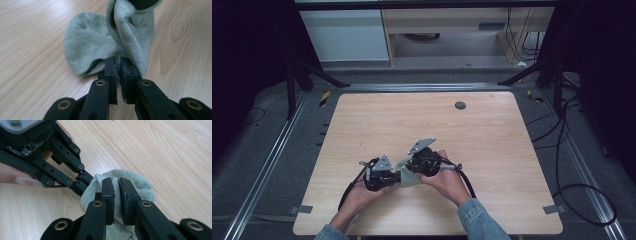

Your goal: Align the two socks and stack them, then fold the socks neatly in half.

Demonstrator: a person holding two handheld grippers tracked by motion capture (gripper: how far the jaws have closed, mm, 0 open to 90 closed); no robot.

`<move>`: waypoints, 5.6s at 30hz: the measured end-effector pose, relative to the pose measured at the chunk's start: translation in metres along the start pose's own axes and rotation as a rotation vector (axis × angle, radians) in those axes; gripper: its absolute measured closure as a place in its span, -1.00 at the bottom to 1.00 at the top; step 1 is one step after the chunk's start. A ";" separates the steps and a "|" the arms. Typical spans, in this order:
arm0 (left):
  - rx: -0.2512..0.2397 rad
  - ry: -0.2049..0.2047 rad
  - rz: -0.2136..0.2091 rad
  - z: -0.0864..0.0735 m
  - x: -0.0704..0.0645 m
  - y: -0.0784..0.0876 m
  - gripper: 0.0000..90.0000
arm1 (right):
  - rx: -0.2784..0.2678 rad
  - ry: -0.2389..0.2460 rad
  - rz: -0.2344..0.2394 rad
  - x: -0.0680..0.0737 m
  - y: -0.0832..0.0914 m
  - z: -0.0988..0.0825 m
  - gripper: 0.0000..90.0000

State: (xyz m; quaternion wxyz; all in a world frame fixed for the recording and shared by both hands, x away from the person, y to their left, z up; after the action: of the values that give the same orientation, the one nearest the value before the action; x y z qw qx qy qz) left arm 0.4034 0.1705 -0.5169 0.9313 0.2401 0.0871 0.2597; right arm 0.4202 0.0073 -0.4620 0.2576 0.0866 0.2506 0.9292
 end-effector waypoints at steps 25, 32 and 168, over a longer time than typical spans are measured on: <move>0.001 0.001 0.001 0.000 0.001 0.000 0.88 | 0.021 -0.032 -0.027 -0.015 -0.013 -0.007 0.84; 0.001 -0.001 0.004 0.001 0.001 0.000 0.89 | 0.033 -0.043 -0.032 -0.018 -0.017 -0.010 0.83; -0.062 -0.056 -0.012 0.046 -0.028 -0.041 0.75 | -0.008 -0.155 -0.265 -0.074 0.038 -0.053 -0.10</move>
State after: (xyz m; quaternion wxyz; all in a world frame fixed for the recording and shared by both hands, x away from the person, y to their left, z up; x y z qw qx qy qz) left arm 0.4109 0.1069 -0.4960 0.9419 0.2176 0.0543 0.2499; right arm 0.4517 -0.0814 -0.4903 0.3967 0.1233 0.2353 0.8786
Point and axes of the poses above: each handheld gripper's, and its own axes: y roughly backward along the jaws, z roughly out of its top, x roughly to its left, the point moved 3 cm from there along -y, roughly forward along the jaws, and after that the axes turned 13 degrees about -x, right-handed, at the moved point
